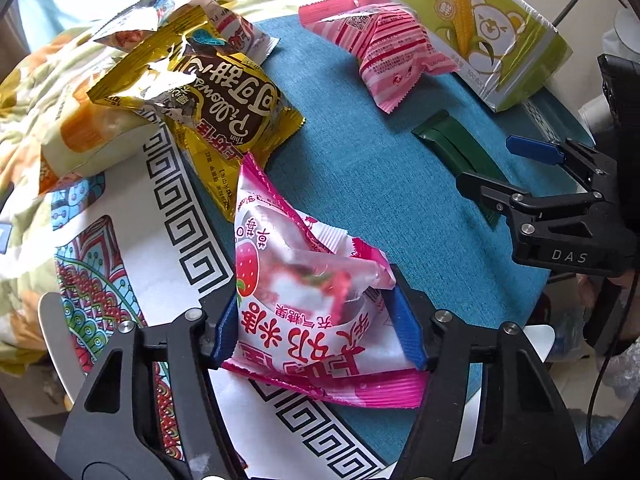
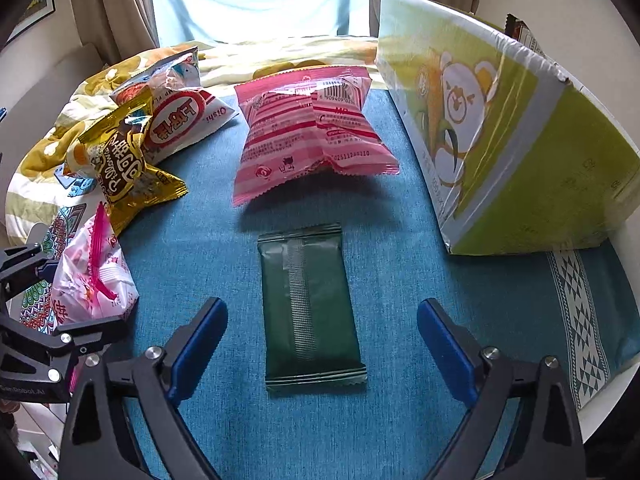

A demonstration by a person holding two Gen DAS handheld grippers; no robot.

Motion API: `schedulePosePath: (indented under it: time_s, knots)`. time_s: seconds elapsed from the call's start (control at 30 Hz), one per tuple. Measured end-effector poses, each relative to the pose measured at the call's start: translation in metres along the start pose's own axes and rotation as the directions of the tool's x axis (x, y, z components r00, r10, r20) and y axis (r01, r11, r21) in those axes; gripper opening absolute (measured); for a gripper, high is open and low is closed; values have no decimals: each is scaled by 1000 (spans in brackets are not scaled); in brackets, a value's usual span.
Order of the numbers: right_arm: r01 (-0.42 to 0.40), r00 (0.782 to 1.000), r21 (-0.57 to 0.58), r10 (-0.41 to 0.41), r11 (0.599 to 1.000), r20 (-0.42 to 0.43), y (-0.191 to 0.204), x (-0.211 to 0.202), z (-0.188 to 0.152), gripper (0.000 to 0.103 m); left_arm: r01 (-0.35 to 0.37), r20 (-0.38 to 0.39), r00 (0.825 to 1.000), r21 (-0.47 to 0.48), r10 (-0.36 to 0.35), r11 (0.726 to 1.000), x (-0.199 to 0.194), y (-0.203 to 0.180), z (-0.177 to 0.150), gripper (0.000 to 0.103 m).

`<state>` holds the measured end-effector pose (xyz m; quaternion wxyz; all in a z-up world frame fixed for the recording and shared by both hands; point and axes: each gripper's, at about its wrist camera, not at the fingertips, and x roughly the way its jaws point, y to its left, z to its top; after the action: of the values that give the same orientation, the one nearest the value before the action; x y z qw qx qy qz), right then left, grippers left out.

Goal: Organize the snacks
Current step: 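Grasp the pink-white rice cracker bag with the left tool while the right tool grasps the dark green packet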

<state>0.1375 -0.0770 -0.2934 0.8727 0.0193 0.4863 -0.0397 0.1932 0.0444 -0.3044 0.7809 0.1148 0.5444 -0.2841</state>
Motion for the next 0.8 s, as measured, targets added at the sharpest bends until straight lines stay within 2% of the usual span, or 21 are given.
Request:
schedulePosePath:
  time_s: [0.17, 0.27, 0.43, 0.63, 0.73, 0.77, 0.8]
  knots:
    - [-1, 1000, -23, 0, 1000, -16, -1, 7, -2, 85, 10, 11, 1000, -30, -10, 999, -6, 5, -2, 52]
    - [-6, 1000, -43, 4, 999, -31, -2, 12, -3, 75, 6, 15, 1000, -43, -5, 999, -9, 8, -4, 51]
    - [-12, 1000, -68, 10, 998, -22, -3, 14, -2, 74, 5, 18, 1000, -70, -4, 998, -17, 12, -7, 50]
    - [-40, 999, -89, 39, 995, -19, -3, 16, -1, 66, -5, 18, 1000, -97, 6, 995, -20, 14, -11, 50]
    - [-48, 999, -102, 47, 994, -14, 3, 16, 2, 53, -17, 22, 1000, -105, 20, 994, -22, 15, -12, 50]
    - [-61, 998, -117, 60, 991, -12, 7, 14, 3, 44, -23, 24, 999, -106, 25, 994, -22, 15, -11, 50]
    - [-61, 998, -117, 60, 991, -12, 7, 14, 3, 41, -24, 28, 999, -107, 27, 994, -24, 15, -11, 50]
